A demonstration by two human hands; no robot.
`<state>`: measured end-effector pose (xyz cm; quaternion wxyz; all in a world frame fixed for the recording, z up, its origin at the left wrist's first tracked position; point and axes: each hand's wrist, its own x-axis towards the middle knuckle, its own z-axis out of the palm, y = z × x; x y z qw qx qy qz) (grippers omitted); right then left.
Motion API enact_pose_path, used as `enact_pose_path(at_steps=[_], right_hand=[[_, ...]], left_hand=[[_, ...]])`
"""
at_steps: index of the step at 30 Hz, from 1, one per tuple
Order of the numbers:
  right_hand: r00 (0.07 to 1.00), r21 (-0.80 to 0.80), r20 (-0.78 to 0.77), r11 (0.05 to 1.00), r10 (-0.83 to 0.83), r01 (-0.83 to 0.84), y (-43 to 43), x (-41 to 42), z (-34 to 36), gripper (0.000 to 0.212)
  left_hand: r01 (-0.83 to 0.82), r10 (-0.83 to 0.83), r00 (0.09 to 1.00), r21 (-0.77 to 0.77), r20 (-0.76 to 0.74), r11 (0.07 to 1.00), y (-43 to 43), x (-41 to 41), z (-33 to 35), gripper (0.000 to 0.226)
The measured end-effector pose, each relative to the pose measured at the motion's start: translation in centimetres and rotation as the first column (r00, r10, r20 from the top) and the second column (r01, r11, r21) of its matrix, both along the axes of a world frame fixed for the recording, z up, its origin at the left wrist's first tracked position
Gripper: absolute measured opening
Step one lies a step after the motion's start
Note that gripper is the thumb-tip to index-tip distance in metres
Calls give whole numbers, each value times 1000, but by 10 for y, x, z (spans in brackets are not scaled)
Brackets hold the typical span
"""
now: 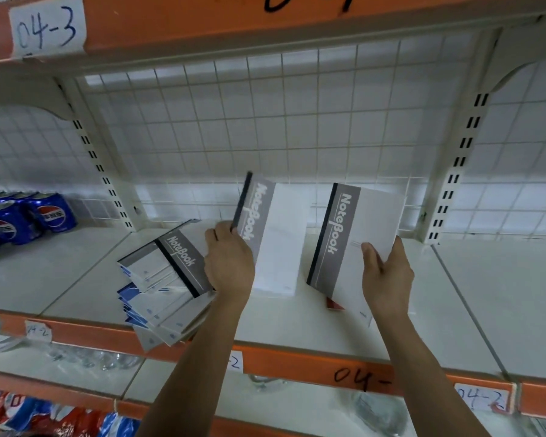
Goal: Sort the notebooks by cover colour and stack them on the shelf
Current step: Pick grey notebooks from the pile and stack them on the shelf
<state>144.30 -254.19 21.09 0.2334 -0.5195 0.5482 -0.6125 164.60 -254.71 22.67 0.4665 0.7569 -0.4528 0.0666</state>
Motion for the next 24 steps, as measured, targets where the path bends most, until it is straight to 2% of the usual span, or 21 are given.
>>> enact_pose_path(at_steps=[2, 5, 7, 10, 12, 13, 14, 16, 17, 19, 21, 24], right_hand=[[998, 18, 57, 999, 28, -29, -1, 0, 0, 17], [978, 62, 178, 990, 111, -124, -5, 2, 0, 11], [948, 70, 262, 976, 180, -204, -4, 7, 2, 18], [901, 33, 330, 951, 281, -308, 1, 15, 8, 23], [925, 32, 234, 948, 299, -315, 0, 15, 10, 8], [938, 43, 178, 950, 298, -309, 0, 14, 9, 9], [945, 59, 146, 951, 292, -303, -2, 12, 6, 16], [948, 73, 134, 952, 287, -299, -2, 8, 4, 22], [952, 69, 128, 955, 280, -290, -1, 6, 3, 23], [956, 63, 125, 959, 266, -275, 0, 4, 2, 24], [955, 68, 128, 958, 267, -277, -1, 3, 2, 23], [956, 80, 121, 957, 268, -279, -1, 4, 3, 24]], left_hand=[[-5, -15, 992, -167, -122, 986, -2, -2, 9, 22], [163, -198, 947, -153, -254, 975, -5, -15, 12, 20], [225, -229, 948, -47, -220, 973, -5, -30, 3, 20], [201, -195, 967, 24, -164, 979, -6, -47, -17, 21], [241, -241, 964, -15, -108, 970, -6, -50, -23, 21], [251, -252, 967, -16, -36, 968, -7, -48, -25, 26], [226, -227, 973, 26, 39, 974, -7, -43, -25, 36], [57, -94, 985, 247, 142, 967, -12, -24, -28, 56], [-27, -39, 986, 392, 159, 919, -14, -13, -30, 61], [-120, -4, 982, 642, 188, 757, -14, 4, -33, 83], [-184, -26, 962, 716, 272, 674, -12, 8, -35, 98], [-248, 10, 946, 702, 325, 668, -16, 8, -31, 105]])
